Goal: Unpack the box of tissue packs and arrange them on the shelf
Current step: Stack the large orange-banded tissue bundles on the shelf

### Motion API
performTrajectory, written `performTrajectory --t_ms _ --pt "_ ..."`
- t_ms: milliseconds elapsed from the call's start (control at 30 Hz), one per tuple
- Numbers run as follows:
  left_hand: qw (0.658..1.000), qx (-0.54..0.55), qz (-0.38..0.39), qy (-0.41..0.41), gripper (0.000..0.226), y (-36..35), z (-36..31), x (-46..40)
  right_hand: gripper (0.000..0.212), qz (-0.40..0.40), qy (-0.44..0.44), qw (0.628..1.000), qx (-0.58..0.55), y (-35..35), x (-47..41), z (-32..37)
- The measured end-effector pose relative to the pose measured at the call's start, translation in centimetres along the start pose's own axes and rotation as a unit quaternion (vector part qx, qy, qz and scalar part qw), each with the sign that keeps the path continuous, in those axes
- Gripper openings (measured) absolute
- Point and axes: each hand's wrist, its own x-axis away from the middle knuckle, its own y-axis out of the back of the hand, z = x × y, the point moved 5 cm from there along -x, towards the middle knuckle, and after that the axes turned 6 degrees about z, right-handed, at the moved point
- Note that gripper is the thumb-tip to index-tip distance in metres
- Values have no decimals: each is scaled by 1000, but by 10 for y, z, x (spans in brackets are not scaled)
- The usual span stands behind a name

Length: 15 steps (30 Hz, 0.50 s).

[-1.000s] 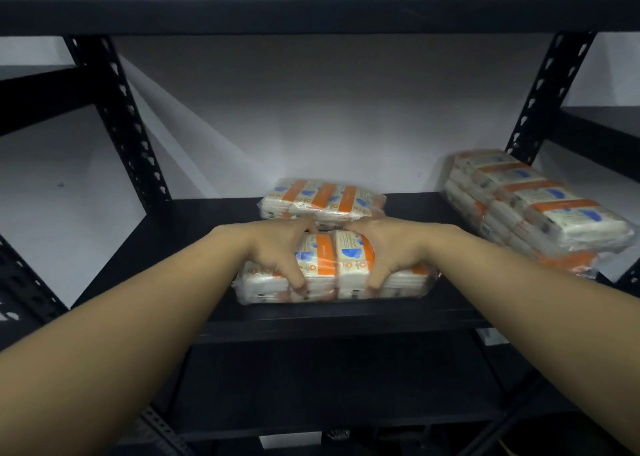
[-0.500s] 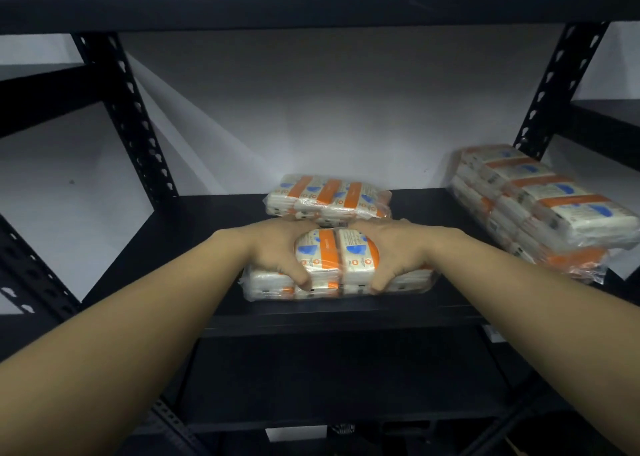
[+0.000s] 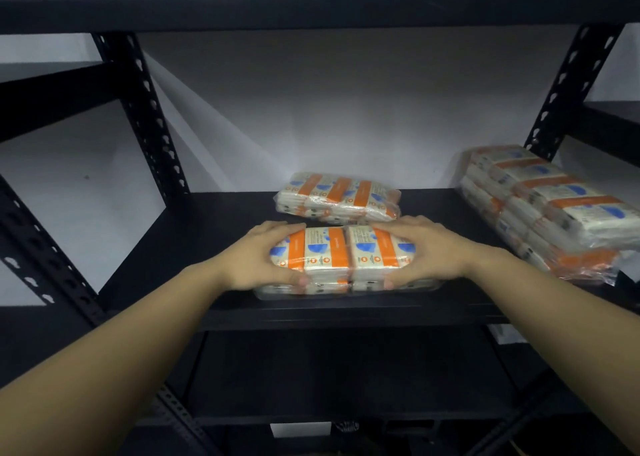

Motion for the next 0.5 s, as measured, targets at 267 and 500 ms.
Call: performTrajectory --t_ms 267,500 --pt "968 219 -117 -22 88 -15 38 36 84 -189 -51 956 -217 -32 45 -38" --pt "957 225 -184 -7 73 -15 32 41 81 -212 -50 922 -319 -48 52 -37"
